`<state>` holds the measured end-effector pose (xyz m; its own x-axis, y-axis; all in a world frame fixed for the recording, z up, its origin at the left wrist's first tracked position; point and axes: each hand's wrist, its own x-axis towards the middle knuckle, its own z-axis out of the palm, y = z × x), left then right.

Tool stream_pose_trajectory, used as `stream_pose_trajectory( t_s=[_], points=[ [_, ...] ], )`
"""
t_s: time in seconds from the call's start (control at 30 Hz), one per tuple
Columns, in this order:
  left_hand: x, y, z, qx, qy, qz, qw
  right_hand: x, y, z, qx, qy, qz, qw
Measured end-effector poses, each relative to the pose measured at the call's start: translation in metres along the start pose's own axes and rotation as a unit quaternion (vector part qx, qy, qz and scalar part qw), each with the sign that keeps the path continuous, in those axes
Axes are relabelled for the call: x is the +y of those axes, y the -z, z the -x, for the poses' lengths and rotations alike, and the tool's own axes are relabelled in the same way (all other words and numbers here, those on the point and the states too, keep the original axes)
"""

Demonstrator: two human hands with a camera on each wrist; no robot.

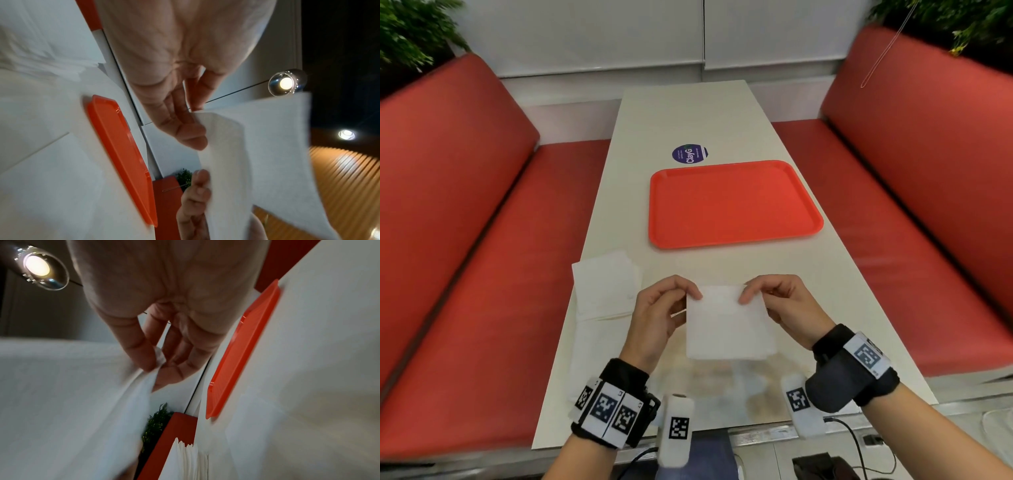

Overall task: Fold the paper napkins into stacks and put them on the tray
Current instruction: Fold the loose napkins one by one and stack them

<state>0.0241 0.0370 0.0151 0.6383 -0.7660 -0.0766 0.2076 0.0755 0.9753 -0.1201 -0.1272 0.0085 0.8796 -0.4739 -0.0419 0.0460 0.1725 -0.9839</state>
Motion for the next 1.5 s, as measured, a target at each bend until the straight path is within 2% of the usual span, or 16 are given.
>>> stream_pose_trajectory(
  t_s=[0.07,0.2,0.3,0.43,0.57,0.63,0.77,0.87,0.93,1.0,1.1,1.17,1.3,1.43,1.5],
  points=[
    [0.002,0.001,0.001,0.004,-0.008,-0.005,1.000,-0.003,-0.003,0.000,-0.021,0.004,0.019,1.000],
    [0.000,0.003,0.007,0.026,-0.078,-0.131,0.988,-0.003,0.002,-0.005,-0.017,-0.004,0.047,0.999],
    [0.000,0.004,0.014,0.016,-0.104,-0.184,0.977,-0.010,-0.005,-0.008,-0.014,0.021,0.114,0.993],
    [0.005,0.002,0.022,-0.015,-0.129,-0.231,0.964,-0.007,-0.026,-0.015,-0.050,0.030,0.239,0.969],
    [0.007,0.010,0.033,0.033,-0.137,-0.269,0.953,-0.002,-0.043,-0.019,-0.063,0.025,0.240,0.968],
    [0.003,0.023,0.042,0.070,-0.122,-0.274,0.951,0.003,-0.050,-0.018,-0.085,-0.001,0.229,0.970],
    [-0.012,0.059,0.066,0.164,-0.051,-0.207,0.963,0.020,-0.064,-0.020,-0.146,-0.086,0.180,0.969],
    [-0.020,0.073,0.084,0.162,0.018,-0.169,0.972,0.033,-0.085,-0.019,-0.200,-0.141,0.175,0.954],
    [-0.021,0.081,0.091,0.158,0.047,-0.160,0.973,0.038,-0.101,-0.022,-0.204,-0.133,0.190,0.951],
    [-0.014,0.093,0.094,0.164,0.060,-0.140,0.975,0.043,-0.113,-0.028,-0.169,-0.106,0.184,0.963],
    [-0.002,0.114,0.089,0.192,0.026,-0.129,0.973,0.045,-0.130,-0.040,-0.115,-0.064,0.161,0.978],
    [0.001,0.124,0.084,0.212,-0.002,-0.184,0.960,0.046,-0.142,-0.047,-0.107,-0.041,0.168,0.979],
    [-0.014,0.135,0.073,0.231,-0.026,-0.332,0.914,0.057,-0.156,-0.059,-0.073,-0.032,0.240,0.967],
    [-0.036,0.140,0.062,0.205,0.013,-0.438,0.875,0.079,-0.160,-0.064,-0.103,-0.052,0.391,0.913],
    [-0.041,0.140,0.062,0.201,0.034,-0.463,0.862,0.084,-0.159,-0.062,-0.115,-0.059,0.411,0.903]
  ],
)
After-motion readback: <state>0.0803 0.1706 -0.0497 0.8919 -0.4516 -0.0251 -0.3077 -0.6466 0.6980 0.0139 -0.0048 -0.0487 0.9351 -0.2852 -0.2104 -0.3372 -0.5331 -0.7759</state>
